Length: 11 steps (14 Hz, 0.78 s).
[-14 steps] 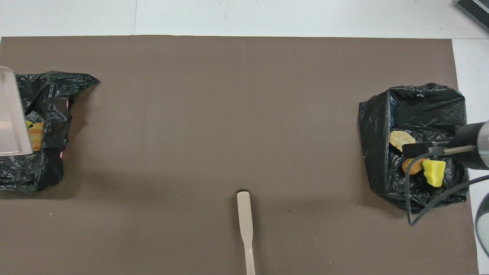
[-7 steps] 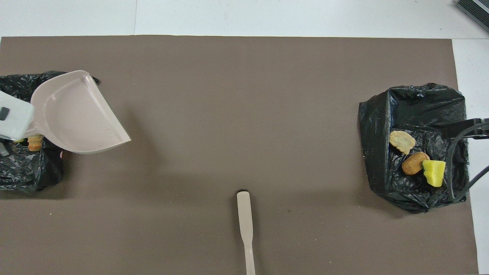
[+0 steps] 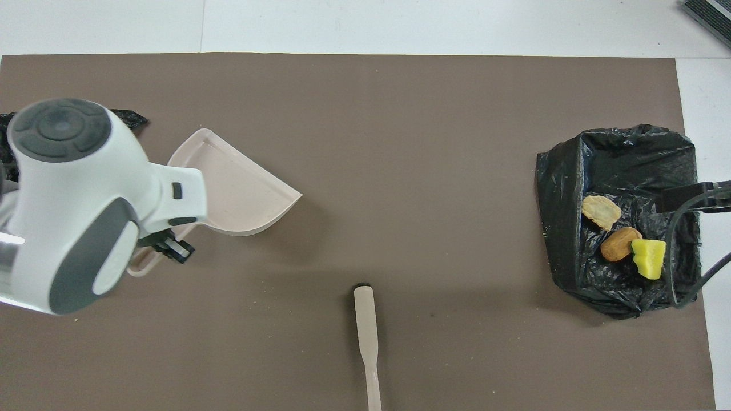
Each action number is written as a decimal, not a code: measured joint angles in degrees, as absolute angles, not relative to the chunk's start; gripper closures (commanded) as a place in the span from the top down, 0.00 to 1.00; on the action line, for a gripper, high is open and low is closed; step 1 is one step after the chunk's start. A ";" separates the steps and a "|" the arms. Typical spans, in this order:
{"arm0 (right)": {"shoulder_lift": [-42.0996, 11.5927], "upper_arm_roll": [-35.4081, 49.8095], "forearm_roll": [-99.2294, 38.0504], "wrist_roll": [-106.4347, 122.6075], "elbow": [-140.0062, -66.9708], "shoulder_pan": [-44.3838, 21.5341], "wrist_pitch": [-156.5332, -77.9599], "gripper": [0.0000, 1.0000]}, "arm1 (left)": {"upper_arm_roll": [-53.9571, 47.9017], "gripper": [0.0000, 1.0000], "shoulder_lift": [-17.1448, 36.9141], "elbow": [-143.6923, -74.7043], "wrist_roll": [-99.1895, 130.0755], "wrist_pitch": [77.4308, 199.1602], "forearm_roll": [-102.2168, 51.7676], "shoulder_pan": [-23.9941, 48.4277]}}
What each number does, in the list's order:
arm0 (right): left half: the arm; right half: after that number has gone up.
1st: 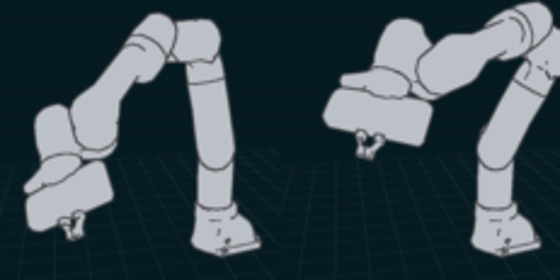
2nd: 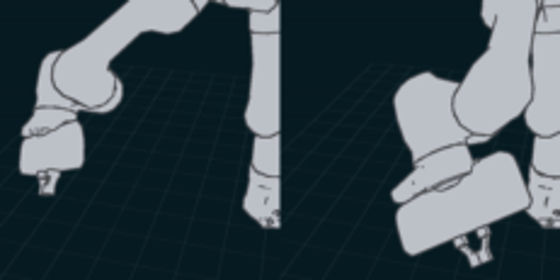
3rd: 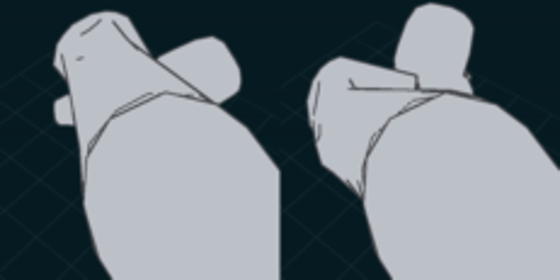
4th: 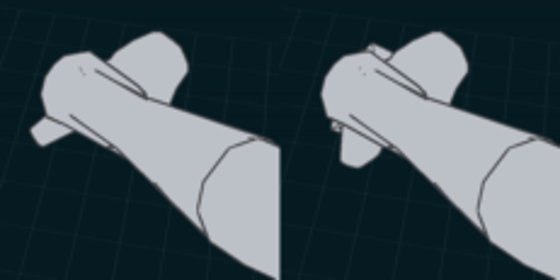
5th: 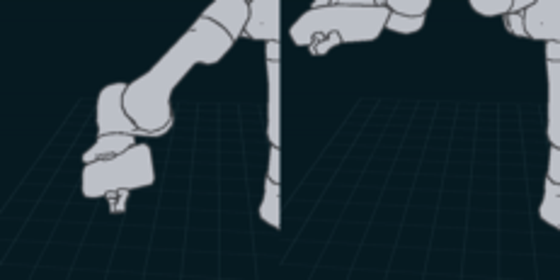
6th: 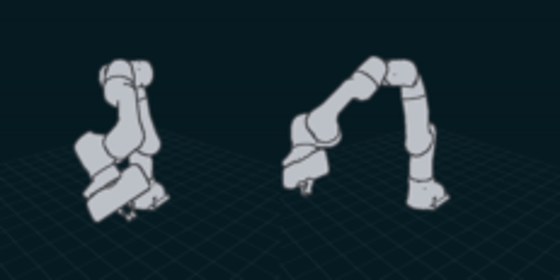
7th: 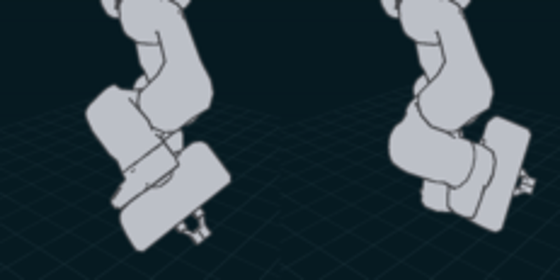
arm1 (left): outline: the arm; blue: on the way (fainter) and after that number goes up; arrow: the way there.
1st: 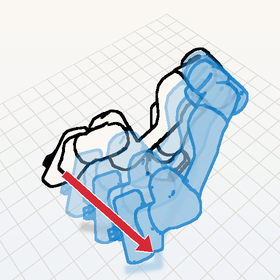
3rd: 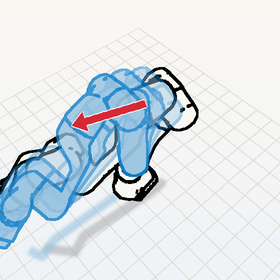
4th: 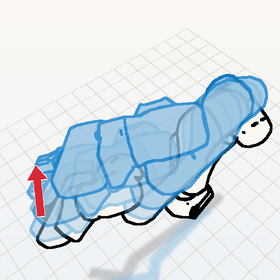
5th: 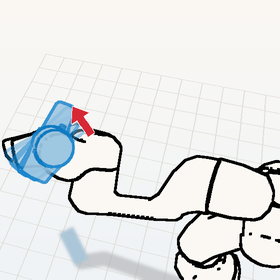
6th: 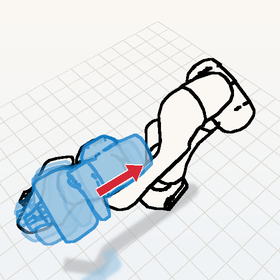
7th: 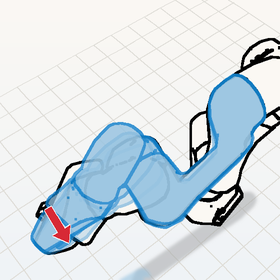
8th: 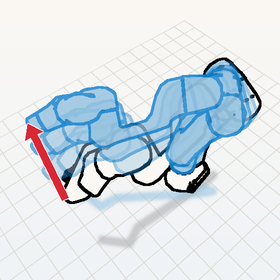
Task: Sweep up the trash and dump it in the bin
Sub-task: 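Bring the empty dustpan back to the table center with the left gripper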
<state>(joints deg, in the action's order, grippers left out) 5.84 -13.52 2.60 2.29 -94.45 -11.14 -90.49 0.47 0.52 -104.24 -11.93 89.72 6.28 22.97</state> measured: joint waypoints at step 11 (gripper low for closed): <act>6.54 -12.16 2.60 2.29 -94.44 -11.25 -90.18 1.00 | 0.58 0.00 10.83 -106.00 19.62 113.53 -4.41 34.35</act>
